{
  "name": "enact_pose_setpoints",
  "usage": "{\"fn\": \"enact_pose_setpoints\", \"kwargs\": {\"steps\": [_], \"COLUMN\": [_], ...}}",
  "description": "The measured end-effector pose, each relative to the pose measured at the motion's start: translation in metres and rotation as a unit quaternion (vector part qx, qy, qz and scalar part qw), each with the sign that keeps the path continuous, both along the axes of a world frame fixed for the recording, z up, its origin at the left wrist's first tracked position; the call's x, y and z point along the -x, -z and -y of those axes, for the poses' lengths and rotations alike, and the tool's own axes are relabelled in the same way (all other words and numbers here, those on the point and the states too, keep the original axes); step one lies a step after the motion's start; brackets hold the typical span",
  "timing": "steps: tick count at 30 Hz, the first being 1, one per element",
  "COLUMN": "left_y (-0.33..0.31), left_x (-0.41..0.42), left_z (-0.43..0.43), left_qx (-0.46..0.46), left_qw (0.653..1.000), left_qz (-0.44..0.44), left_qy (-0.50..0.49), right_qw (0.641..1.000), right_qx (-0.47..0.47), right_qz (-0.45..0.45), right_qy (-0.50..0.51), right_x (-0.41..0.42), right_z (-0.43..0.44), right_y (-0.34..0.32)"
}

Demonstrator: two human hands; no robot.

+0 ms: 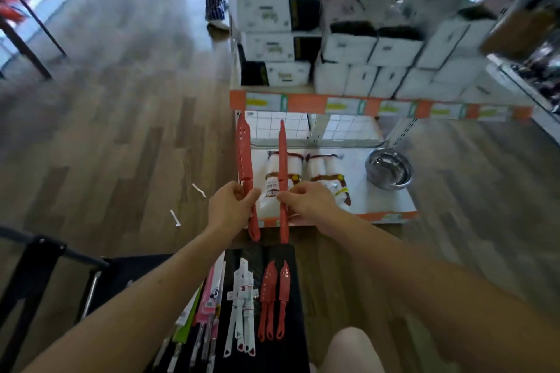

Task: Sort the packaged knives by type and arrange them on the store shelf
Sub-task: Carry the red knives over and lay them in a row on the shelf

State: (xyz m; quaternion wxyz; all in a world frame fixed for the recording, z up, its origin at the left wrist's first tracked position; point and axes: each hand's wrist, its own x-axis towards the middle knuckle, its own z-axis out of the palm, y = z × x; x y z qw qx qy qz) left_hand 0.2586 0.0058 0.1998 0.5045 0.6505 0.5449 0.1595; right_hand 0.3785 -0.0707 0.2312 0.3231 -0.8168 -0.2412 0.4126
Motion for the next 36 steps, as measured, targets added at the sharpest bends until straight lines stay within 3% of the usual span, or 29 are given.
{"fn": "enact_pose_setpoints", "kwargs": {"steps": [5, 13, 21, 25, 36], "left_y": [-0.093, -0.198, -0.261, -0.282, -0.332], "left_x": [-0.010, -0.031, -0.028, -0.024, -0.047], "left_z": [0.010, 0.018, -0.001, -0.022, -0.058], "left_qx": [0.067, 0.053, -0.077, -0.052, -0.084], "left_qw": [0.995, 0.994, 0.996, 0.993, 0.990], "left_qz": [0.055, 0.074, 0.055, 0.106, 0.113], "left_qy": [-0.043, -0.058, 0.001, 0.007, 0.014], "right_qw": [0.999, 0.999, 0.995, 0.987, 0.982], "right_qx": [-0.012, -0.035, -0.070, -0.068, -0.113], "right_qz": [-0.033, -0.001, 0.071, 0.141, 0.152], "right_qy": [0.034, 0.031, 0.025, 0.019, 0.026], "right_x": [-0.016, -0.048, -0.040, -0.035, -0.053], "right_z": [0.012, 0.034, 0.026, 0.014, -0.035], "right_y": [-0.095, -0.201, -0.248, -0.268, -0.304]}}
